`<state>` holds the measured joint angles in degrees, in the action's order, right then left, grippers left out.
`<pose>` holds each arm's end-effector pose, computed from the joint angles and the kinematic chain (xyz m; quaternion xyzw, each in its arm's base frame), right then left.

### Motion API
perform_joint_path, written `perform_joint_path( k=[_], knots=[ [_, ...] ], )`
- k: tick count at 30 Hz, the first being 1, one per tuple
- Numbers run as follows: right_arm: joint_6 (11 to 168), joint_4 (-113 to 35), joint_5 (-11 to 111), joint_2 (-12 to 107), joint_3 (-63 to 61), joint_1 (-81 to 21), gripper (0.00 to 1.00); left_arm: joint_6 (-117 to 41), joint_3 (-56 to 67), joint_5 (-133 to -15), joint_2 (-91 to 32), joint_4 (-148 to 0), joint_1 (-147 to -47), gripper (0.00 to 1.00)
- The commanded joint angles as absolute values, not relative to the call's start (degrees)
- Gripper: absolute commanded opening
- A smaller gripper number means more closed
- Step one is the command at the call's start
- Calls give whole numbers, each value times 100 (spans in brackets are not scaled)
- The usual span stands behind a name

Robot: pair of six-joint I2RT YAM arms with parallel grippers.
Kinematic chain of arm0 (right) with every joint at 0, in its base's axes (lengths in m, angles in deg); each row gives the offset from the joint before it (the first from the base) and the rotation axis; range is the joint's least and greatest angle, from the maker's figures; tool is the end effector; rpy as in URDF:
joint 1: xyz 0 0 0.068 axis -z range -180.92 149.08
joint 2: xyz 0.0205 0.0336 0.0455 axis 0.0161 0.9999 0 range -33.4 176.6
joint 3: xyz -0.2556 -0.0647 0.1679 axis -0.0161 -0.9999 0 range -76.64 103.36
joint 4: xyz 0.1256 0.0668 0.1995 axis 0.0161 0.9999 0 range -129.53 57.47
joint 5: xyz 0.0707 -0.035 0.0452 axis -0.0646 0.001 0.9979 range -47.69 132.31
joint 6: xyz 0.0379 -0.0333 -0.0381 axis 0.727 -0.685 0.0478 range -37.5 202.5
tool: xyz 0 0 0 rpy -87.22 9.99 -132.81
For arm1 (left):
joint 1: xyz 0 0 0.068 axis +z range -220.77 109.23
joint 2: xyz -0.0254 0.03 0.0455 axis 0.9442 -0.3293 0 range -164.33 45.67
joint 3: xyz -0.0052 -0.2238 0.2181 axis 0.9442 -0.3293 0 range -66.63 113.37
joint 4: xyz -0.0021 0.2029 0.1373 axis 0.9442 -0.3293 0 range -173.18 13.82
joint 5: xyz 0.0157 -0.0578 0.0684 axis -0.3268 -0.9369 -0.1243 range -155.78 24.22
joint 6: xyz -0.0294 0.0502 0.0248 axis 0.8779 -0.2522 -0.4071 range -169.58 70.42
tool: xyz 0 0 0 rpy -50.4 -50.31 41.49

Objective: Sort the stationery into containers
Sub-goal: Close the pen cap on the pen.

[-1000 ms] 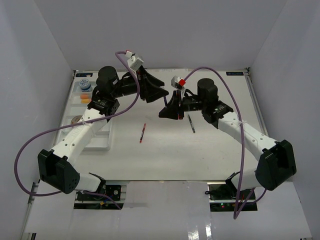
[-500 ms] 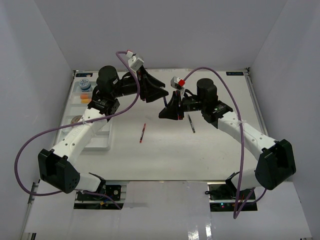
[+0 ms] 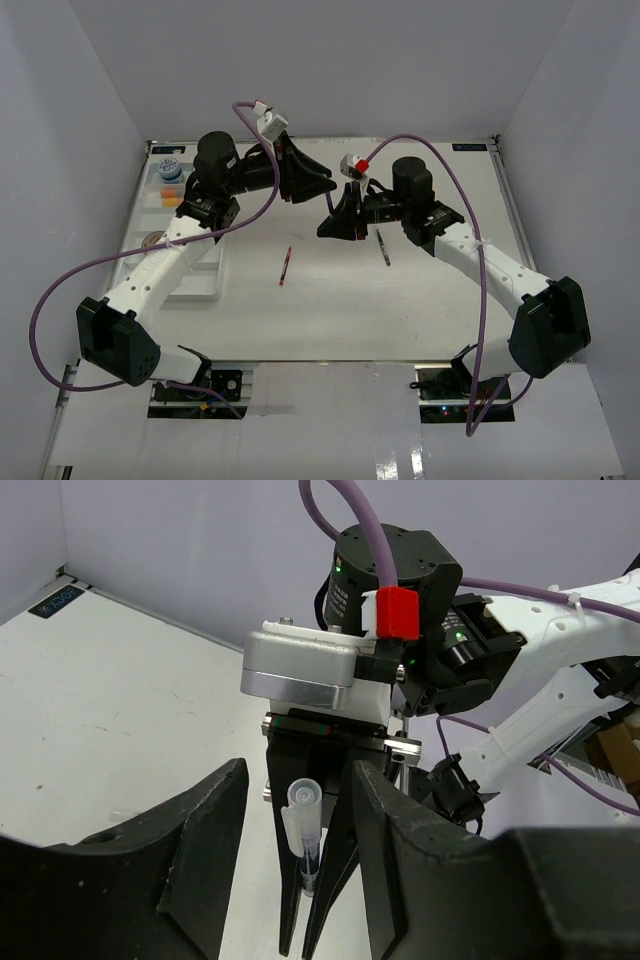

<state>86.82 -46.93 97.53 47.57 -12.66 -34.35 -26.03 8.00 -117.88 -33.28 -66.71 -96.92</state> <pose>0.2346 0.2027 0.3887 -0.4596 0.5799 0.5200 0.4267 0.2490 -0.1649 0.4647 0.3378 0.5986 -0.5475 0.4773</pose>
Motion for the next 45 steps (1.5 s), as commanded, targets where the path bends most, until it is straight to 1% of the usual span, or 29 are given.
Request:
perform_joint_path(
  k=[1,4,7,8,10,11,13,16,17,18,20,21,23,25,31,34,45],
  knots=[
    [8716,-4841,9856,4772,-993,-3432,8,-2559,773,-11930,-3316,-6590,-9714,56],
    [8707,-4841,9874,4816,-879,-3432,8,-2497,711,-11957,-3334,-6590,-9714,49],
    [8716,-4850,9891,4860,-783,-3432,8,-2453,650,-12001,-3343,-6573,-9731,45],
    [8716,-4876,9900,4869,-765,-3432,8,-2418,632,-12018,-3351,-6572,-9740,40],
    [8742,-4911,9900,4886,-730,-3432,8,-2392,588,-12062,-3352,-6564,-9749,36],
    [8751,-4963,9909,4886,-730,-3432,8,-2365,579,-12071,-3352,-6572,-9758,31],
    [8768,-4981,9918,4904,-712,-3432,8,-2348,544,-12089,-3351,-6546,-9758,29],
    [8760,-4982,9935,4904,-712,-3432,8,-2295,509,-12063,-3308,-6528,-9766,30],
    [8760,-4982,9935,4895,-729,-3432,8,-2286,509,-12028,-3299,-6511,-9767,33],
    [8760,-4982,9918,4895,-738,-3441,8,-2269,518,-12018,-3290,-6502,-9767,42],
    [8725,-4947,9909,4895,-782,-3441,8,-2260,561,-12001,-3264,-6485,-9767,49],
    [8716,-4938,9900,4904,-800,-3432,8,-2225,570,-11992,-3264,-6458,-9758,56],
    [8716,-4911,9891,4904,-852,-3432,8,-2198,597,-11992,-3246,-6432,-9767,62],
    [8689,-4902,9882,4878,-905,-3432,8,-2172,606,-11957,-3229,-6388,-9767,65],
    [8645,-4876,9830,4851,-1028,-3432,8,-2330,711,-11423,-3070,-6475,-9758,65],
    [8628,-4867,9821,4869,-1063,-3432,8,-2400,781,-11167,-3044,-6493,-9758,58],
    [8584,-4797,9812,4860,-1125,-3432,8,-2383,975,-11192,-3176,-6484,-9758,52]
  ],
)
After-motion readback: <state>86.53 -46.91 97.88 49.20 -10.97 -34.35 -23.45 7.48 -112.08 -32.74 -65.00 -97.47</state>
